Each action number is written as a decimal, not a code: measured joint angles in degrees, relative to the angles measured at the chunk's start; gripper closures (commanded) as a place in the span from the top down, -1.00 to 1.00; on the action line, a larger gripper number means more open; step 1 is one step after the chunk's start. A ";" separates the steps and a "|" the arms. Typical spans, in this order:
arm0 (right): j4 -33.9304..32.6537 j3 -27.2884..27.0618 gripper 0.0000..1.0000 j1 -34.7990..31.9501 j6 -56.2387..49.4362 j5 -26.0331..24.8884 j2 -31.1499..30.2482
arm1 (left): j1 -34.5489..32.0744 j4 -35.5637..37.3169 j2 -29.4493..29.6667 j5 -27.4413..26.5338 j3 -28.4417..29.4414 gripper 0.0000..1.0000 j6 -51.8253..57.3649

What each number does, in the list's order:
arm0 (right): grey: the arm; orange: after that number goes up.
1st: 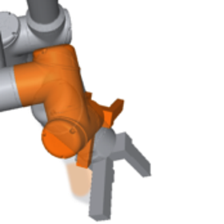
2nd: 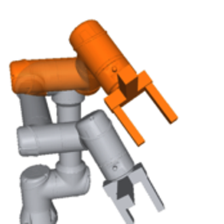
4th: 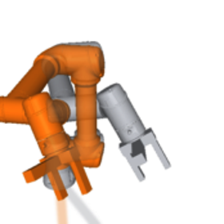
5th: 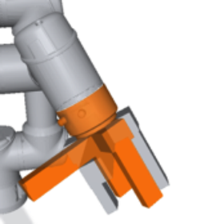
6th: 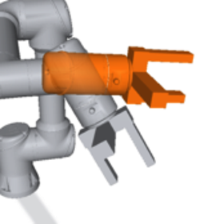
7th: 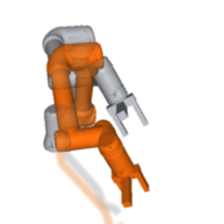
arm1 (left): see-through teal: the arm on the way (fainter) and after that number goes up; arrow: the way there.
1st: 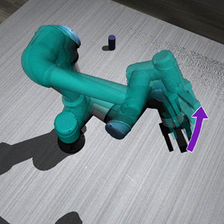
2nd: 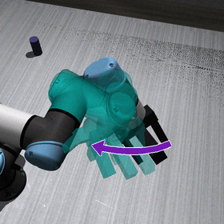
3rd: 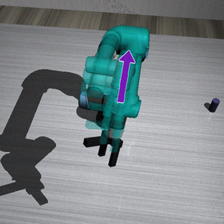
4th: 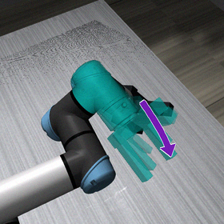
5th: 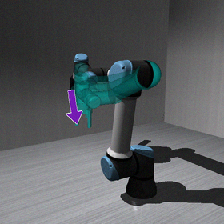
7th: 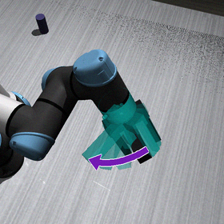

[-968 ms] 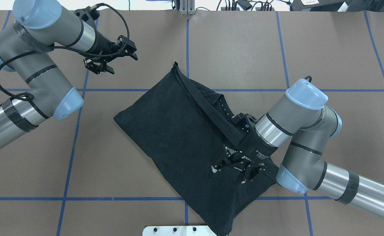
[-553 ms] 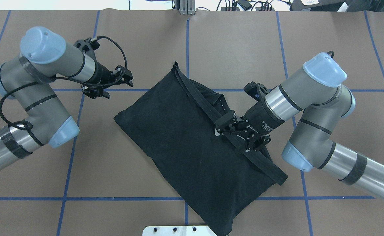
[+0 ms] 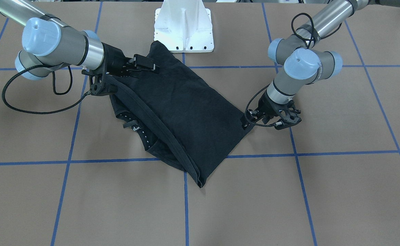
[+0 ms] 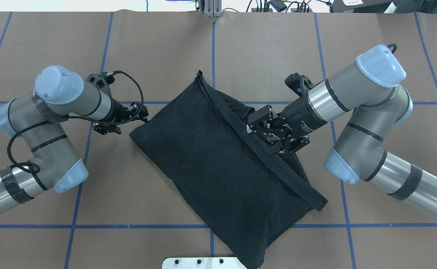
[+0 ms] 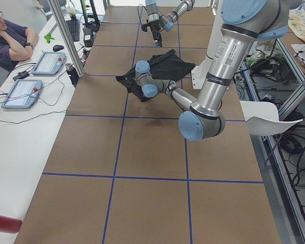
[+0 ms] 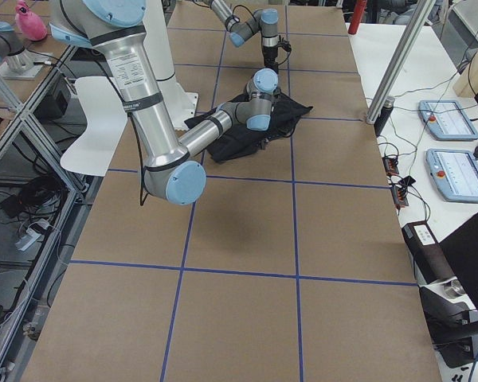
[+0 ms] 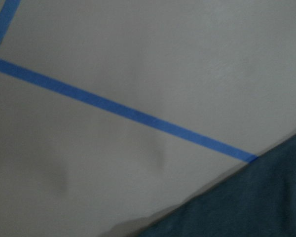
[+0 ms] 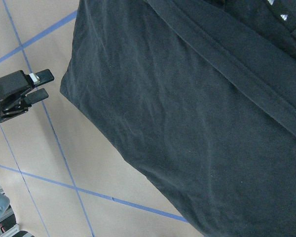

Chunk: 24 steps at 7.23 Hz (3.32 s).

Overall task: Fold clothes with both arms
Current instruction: 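Grasp the shirt corner with the left gripper while the right gripper holds, then fold the shirt lengthwise, left gripper pulling its corner away from the robot while right holds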

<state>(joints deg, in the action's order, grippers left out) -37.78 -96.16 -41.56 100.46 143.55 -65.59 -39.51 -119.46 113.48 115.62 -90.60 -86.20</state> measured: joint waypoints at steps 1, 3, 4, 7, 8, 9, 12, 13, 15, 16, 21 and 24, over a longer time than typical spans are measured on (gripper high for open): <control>-0.01 0.03 1.00 -0.08 0.00 -0.28 0.02 | 0.74 0.01 -0.12 -0.03 0.00 0.78 -0.01; -0.01 0.08 1.00 -0.26 0.00 -0.44 0.03 | 2.01 0.02 -0.12 -0.40 0.09 0.65 -0.01; -0.01 0.09 1.00 -0.36 0.00 -0.45 0.03 | 2.22 0.02 -0.13 -0.60 0.15 0.55 -0.01; -0.01 0.10 1.00 -0.58 0.00 -0.52 0.03 | 2.35 0.02 -0.31 -0.76 0.36 0.54 0.04; -0.01 0.10 1.00 -0.61 0.00 -0.54 0.03 | 2.39 0.00 -0.32 -0.78 0.45 0.51 0.06; -0.01 0.10 1.00 -0.63 0.00 -0.53 0.03 | 2.40 -0.02 -0.28 -0.76 0.51 0.41 0.07; -0.01 0.17 1.00 -0.69 0.00 -0.54 0.07 | 2.42 0.02 -0.14 -0.70 0.64 -0.42 0.05; -0.01 0.18 1.00 -0.70 0.00 -0.55 0.09 | 2.42 0.02 -0.05 -0.63 0.60 -0.85 0.02; -0.01 0.19 1.00 -0.72 0.00 -0.55 0.07 | 2.42 0.04 0.03 -0.48 0.38 -1.00 -0.01; -0.01 0.21 1.00 -0.72 0.00 -0.55 0.04 | 2.38 0.08 -0.01 -0.34 0.23 -1.00 -0.01; -0.01 0.32 1.00 -0.85 0.00 -0.68 0.00 | -0.21 3.14 -0.11 -0.28 -0.71 -1.00 0.10; -0.01 0.27 1.00 -1.26 0.00 -1.17 -0.05 | -4.67 3.89 2.10 -0.62 2.72 -1.00 0.60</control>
<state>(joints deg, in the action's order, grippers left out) -37.79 -95.90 -42.82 100.46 142.38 -65.65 -44.18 -115.57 115.57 114.99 -87.87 -85.60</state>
